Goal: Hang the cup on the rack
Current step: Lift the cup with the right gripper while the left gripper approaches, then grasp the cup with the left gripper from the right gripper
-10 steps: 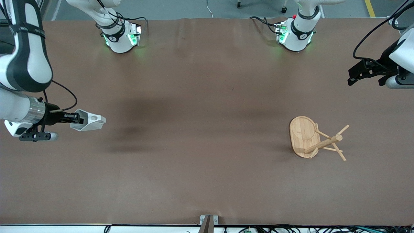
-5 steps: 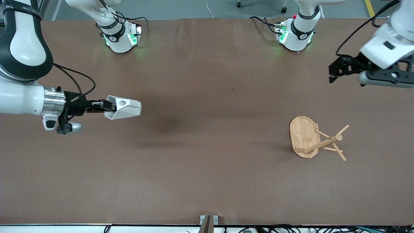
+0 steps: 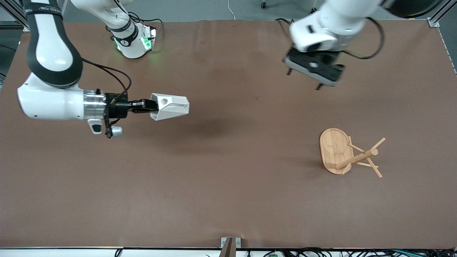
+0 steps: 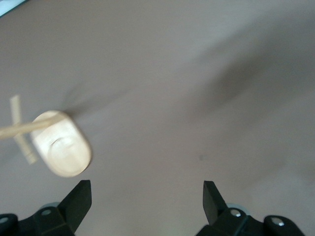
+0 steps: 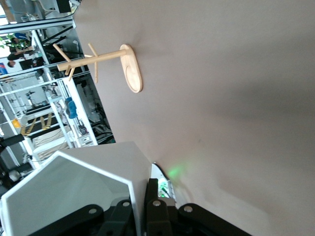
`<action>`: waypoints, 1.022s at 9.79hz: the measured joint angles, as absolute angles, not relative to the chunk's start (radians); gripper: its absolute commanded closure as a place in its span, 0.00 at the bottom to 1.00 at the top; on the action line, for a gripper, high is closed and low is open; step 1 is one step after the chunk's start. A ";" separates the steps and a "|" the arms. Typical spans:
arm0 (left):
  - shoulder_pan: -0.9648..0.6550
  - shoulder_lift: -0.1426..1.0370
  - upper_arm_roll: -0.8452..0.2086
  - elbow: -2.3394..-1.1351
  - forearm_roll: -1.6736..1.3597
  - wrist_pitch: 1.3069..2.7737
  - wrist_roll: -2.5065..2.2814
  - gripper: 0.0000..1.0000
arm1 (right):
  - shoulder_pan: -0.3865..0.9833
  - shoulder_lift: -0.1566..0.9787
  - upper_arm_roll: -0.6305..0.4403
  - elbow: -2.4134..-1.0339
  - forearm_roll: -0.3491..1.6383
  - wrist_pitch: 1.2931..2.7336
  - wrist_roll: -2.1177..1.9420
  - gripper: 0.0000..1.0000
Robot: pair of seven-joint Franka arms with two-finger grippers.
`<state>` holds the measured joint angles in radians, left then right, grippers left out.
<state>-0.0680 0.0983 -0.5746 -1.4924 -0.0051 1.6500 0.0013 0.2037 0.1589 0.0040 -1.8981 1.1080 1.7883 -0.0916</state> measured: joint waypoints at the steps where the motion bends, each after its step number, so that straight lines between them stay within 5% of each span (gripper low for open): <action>1: -0.070 0.124 -0.621 -1.481 -0.007 1.677 0.034 0.00 | 0.238 0.148 0.005 -1.937 1.182 1.813 -0.121 0.99; 5: -0.067 0.236 -0.668 -1.439 -0.097 1.814 0.307 0.00 | 0.330 0.135 0.005 -2.101 1.482 1.834 -0.340 0.99; 10: -0.124 0.296 -0.727 -1.430 -0.179 1.870 0.356 0.00 | 0.443 0.134 0.005 -2.119 1.670 1.900 -0.425 0.99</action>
<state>-0.1245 0.2956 -0.7268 -1.4296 -0.1795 1.8695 0.3565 0.4427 0.1339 0.0046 -2.1188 1.6698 1.9000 -0.4246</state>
